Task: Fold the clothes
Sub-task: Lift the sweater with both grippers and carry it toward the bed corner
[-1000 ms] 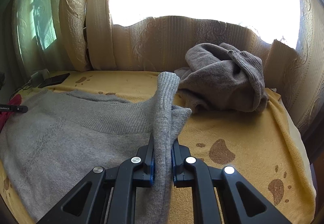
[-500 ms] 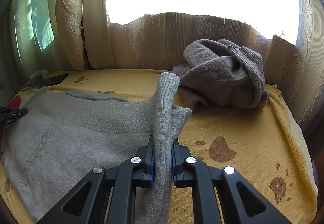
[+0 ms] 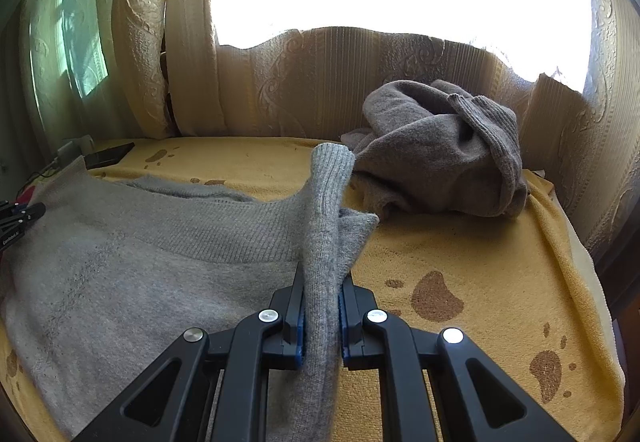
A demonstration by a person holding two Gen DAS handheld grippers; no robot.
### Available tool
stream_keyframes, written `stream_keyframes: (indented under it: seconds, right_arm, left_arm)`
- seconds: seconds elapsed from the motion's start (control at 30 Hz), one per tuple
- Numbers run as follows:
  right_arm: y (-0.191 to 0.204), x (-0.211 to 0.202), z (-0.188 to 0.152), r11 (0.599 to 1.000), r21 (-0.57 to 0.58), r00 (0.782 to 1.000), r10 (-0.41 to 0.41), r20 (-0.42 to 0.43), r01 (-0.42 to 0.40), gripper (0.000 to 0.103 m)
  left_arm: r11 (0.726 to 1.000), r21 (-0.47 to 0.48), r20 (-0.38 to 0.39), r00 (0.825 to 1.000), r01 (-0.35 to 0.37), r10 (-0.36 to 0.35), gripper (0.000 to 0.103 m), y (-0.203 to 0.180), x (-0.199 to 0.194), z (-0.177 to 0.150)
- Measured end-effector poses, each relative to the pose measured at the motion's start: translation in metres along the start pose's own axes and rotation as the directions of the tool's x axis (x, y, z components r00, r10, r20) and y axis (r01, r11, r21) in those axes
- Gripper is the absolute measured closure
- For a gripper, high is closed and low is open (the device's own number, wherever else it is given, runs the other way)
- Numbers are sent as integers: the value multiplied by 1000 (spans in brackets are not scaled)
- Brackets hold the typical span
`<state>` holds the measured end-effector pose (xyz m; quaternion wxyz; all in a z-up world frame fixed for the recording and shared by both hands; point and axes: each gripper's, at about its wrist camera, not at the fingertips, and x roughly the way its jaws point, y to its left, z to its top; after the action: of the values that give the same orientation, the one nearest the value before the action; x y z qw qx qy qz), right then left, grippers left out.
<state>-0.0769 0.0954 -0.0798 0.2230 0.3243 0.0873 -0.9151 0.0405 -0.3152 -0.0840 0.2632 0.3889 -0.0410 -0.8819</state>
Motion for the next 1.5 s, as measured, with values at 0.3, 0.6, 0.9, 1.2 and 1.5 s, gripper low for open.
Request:
stream_keyframes:
  seconds: [0.3, 0.6, 0.9, 1.2, 1.5]
  right_arm:
    - [7, -9, -1, 999, -36, 999, -32, 40, 33, 90]
    - [24, -47, 20, 997, -61, 987, -41, 155, 51, 90]
    - [58, -89, 52, 994, -99, 972, -22, 234, 46, 90]
    - [141, -120, 86, 979, -202, 946, 97, 310, -34, 90]
    - [278, -122, 116, 905, -373, 896, 327, 301, -205, 90]
  left_arm:
    - [1000, -18, 42, 999, 3, -3, 91, 7, -20, 1]
    - [991, -107, 118, 991, 78, -65, 91, 43, -72, 9]
    - [970, -192, 206, 973, 146, -106, 91, 90, -133, 4]
    - [945, -311, 312, 950, 102, 0, 91, 178, -204, -17]
    - [899, -433, 310, 927, -60, 211, 91, 275, -263, -77]
